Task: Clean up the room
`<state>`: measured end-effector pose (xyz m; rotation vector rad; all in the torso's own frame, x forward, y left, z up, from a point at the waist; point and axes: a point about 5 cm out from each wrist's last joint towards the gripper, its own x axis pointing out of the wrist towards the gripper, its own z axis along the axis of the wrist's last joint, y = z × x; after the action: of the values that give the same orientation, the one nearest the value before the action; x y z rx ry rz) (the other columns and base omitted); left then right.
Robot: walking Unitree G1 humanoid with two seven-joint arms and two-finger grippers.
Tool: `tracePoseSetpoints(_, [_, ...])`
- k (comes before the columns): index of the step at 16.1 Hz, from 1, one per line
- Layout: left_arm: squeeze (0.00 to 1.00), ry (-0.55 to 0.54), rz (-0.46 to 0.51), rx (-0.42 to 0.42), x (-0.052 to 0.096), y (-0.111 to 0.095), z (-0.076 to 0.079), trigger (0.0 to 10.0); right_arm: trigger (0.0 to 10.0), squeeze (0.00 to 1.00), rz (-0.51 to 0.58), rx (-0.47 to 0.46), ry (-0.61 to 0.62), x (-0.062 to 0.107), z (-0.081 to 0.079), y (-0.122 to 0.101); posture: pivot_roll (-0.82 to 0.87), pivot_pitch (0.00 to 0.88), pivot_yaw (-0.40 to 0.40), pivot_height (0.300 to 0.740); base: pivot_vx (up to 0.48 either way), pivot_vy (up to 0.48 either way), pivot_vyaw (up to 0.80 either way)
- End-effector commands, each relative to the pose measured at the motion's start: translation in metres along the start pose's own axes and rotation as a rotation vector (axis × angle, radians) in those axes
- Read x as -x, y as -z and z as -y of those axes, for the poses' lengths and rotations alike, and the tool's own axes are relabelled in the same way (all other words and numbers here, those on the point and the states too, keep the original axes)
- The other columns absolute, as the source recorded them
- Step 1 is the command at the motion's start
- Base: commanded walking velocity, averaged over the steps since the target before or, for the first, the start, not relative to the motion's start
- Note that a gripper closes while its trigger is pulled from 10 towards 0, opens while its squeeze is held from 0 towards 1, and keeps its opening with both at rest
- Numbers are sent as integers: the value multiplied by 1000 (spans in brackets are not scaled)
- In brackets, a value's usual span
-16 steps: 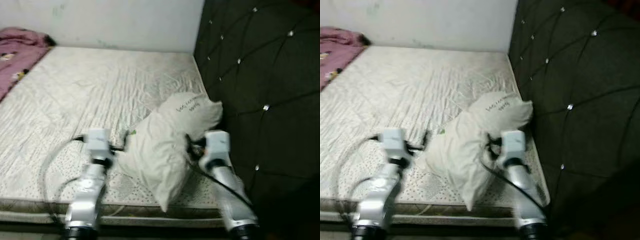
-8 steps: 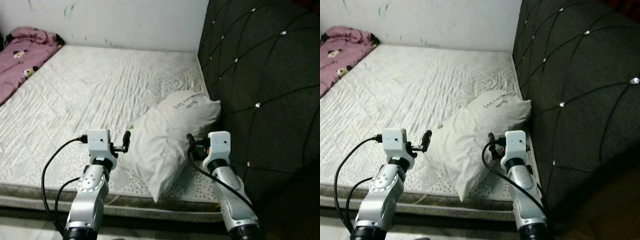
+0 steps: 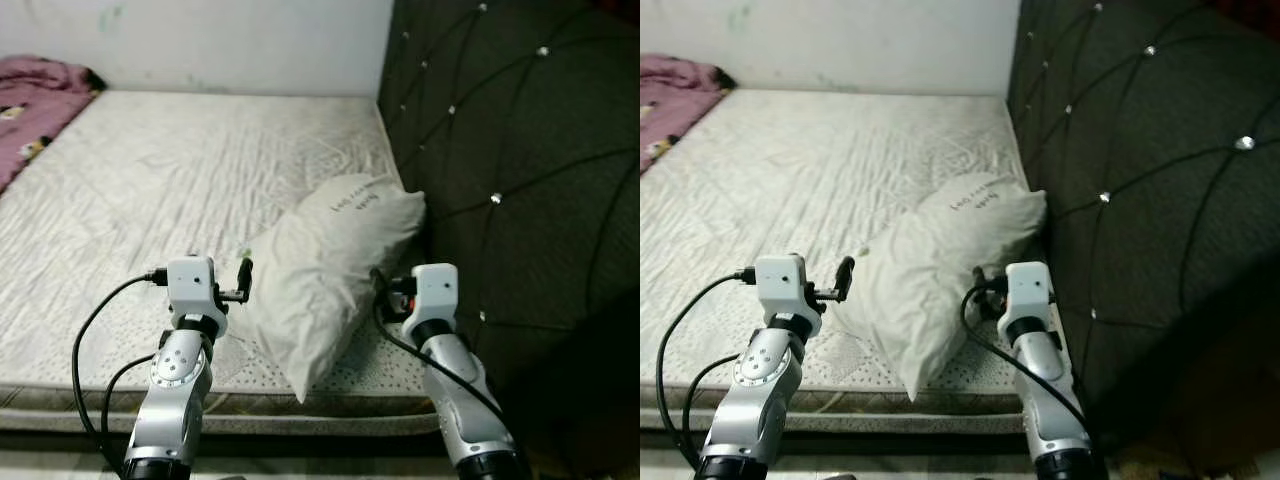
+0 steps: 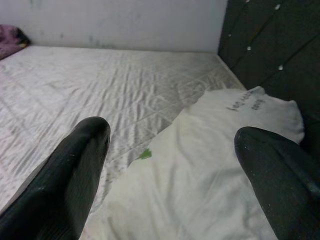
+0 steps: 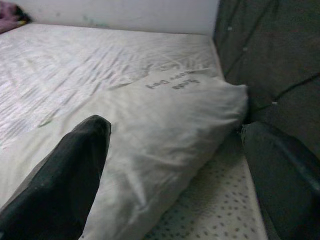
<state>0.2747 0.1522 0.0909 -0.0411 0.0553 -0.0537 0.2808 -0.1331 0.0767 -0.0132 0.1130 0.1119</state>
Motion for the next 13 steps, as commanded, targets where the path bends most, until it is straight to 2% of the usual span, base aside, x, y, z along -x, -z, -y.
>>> tracePoseSetpoints(1, [0,-7,20,24,3,-5,-8,10000,10000,0,12,-6,16,0,3,-4,10,11,-4,740,0,0,0])
tracePoseSetpoints(2, [0,-11,25,45,5,-5,-11,10000,10000,0,17,-5,18,1,3,-5,11,9,-1,740,0,0,0])
tracePoseSetpoints(6, [0,-81,59,-32,19,-11,-28,10000,10000,0,58,-34,35,8,4,-19,17,0,13,740,0,0,0])
tracePoseSetpoints(8, [0,-164,28,-94,29,-8,-37,10000,10000,0,68,-47,41,17,8,-23,18,0,17,740,0,0,0])
tracePoseSetpoints(11, [0,-157,-34,-91,48,8,-41,10000,10000,0,32,-43,73,31,16,-11,13,0,23,740,0,0,0])
tracePoseSetpoints(13, [0,-171,-38,-81,49,10,-42,10000,10000,0,2,-60,109,36,18,-2,16,0,27,740,0,0,0])
